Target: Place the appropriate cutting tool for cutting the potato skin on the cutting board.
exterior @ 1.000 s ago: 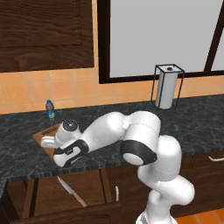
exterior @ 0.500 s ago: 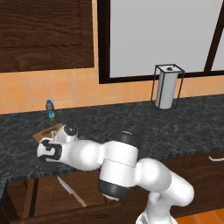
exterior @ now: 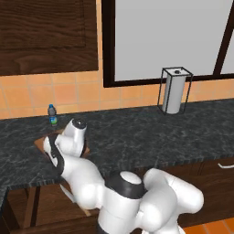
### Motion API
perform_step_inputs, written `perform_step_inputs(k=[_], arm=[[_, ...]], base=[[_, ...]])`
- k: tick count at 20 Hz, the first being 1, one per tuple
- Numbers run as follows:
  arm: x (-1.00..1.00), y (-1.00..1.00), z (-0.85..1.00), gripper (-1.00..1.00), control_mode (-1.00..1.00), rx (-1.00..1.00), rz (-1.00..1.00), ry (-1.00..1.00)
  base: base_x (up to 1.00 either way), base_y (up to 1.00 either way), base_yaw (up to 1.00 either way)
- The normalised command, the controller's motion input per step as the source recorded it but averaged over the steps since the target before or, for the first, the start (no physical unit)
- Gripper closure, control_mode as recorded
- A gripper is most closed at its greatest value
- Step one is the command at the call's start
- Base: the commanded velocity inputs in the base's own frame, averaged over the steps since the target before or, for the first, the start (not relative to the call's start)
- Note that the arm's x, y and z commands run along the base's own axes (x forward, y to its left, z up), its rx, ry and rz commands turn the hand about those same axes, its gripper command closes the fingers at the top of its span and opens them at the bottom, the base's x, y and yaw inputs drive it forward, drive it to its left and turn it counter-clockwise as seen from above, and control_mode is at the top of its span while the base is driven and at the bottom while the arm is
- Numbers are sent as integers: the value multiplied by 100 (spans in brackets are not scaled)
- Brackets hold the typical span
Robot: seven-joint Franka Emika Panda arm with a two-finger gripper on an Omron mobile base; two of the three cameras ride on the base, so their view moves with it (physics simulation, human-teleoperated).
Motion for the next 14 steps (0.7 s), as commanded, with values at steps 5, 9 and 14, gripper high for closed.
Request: perform_step_inputs(k=[5,9,14], arm=[[-16,0,27,-100,-100,-7,-3,2],[-14,-12,48,-100,-100,1,2,0],[-10,-3,100,-100,-100,-11,6,0]], base=[[0,0,0],[0,0,0],[0,0,0]])
